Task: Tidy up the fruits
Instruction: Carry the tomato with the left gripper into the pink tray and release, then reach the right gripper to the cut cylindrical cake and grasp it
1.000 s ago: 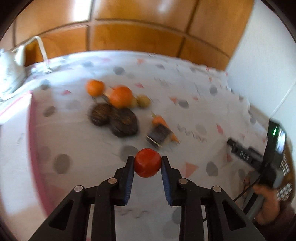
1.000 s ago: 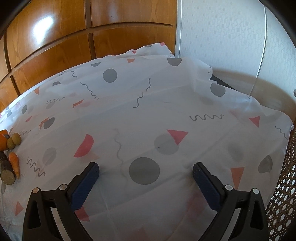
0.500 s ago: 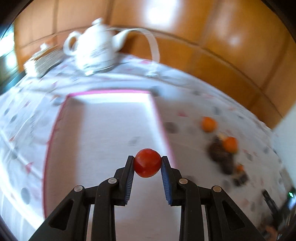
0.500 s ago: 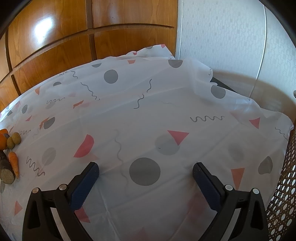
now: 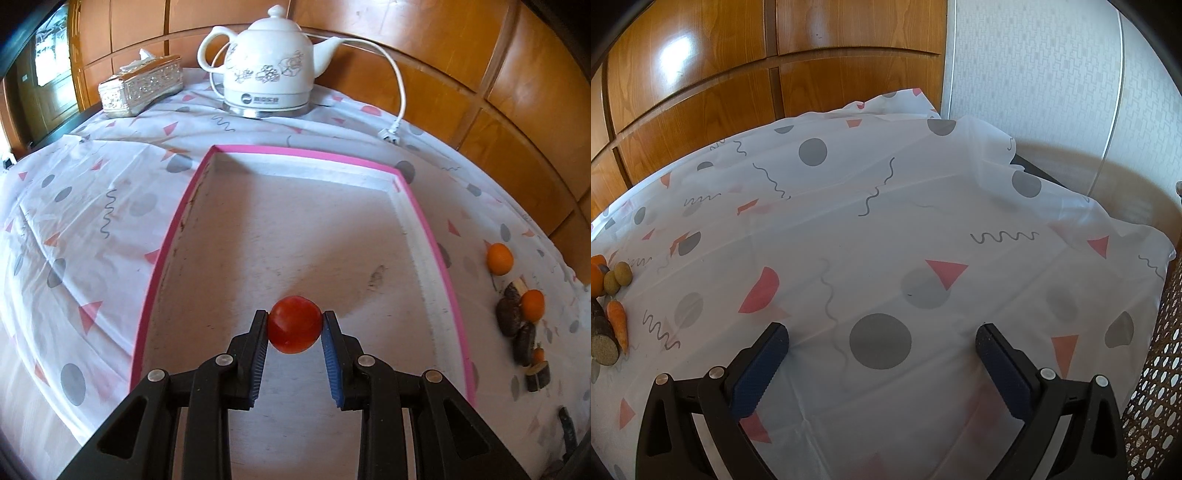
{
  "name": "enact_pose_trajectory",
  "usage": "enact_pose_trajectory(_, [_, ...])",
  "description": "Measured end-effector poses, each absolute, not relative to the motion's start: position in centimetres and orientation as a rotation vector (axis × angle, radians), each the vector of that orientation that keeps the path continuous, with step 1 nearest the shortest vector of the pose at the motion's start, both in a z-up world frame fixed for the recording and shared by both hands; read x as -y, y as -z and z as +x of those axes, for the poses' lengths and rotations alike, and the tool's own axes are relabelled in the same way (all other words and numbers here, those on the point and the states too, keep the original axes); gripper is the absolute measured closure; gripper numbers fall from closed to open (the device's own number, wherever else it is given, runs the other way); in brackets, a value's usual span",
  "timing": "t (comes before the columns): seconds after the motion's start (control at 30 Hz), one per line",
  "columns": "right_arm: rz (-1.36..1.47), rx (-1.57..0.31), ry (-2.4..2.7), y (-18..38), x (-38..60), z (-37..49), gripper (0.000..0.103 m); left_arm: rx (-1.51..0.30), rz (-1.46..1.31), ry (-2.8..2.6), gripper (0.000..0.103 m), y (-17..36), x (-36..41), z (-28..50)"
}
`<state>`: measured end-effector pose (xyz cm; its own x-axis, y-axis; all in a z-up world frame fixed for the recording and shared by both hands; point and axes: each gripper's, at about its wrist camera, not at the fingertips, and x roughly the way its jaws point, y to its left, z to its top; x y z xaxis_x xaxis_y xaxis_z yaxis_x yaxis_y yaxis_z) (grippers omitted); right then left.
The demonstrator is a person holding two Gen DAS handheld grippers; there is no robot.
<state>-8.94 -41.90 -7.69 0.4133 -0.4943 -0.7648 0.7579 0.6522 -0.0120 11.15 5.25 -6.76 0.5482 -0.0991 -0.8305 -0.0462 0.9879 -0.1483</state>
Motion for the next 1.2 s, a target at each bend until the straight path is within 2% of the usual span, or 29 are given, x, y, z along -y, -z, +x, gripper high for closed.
enact_pose_trajectory(0.3, [0.363,-0.821,0.809,7.7,41.9,-8.9,0.0,-0.974,-0.163,0.02,0.068,6.6,-5.8,10.3])
enact_pose_trajectory(0.37, [0.363,-0.822,0.809,7.7,41.9,-8.9,0.0,-0.953,-0.155,0.021,0.064,6.1,-5.7,9.8])
enact_pose_trajectory(0.43, [0.362,-0.824,0.808,7.7,41.9,-8.9,0.0,-0.924,-0.152,0.02,0.05,5.5,-5.8,9.0])
enact_pose_trajectory(0.5, [0.362,-0.83,0.807,7.7,42.0,-9.0,0.0,-0.903,-0.151,0.019,0.045,5.1,-5.9,8.4])
enact_pose_trajectory(0.67, [0.37,-0.859,0.793,7.4,42.1,-9.0,0.001,-0.881,-0.164,0.013,0.042,4.2,-6.8,7.3])
enact_pose_trajectory(0.77, [0.364,-0.877,0.758,6.9,41.7,-8.7,0.017,-0.866,-0.177,0.006,0.04,3.8,-7.5,6.4])
enact_pose_trajectory(0.9, [0.339,-0.855,0.602,5.5,39.2,-7.7,0.028,-0.855,-0.18,0.001,0.038,3.4,-8.3,5.4])
enact_pose_trajectory(1.1, [0.26,-0.835,0.312,3.7,33.4,-4.7,0.038,-0.855,-0.199,0.0,0.038,3.1,-8.9,4.2])
enact_pose_trajectory(1.2, [0.194,-0.841,0.188,3.2,30.1,-2.8,0.038,-0.854,-0.206,-0.003,0.038,3.0,-9.3,3.8])
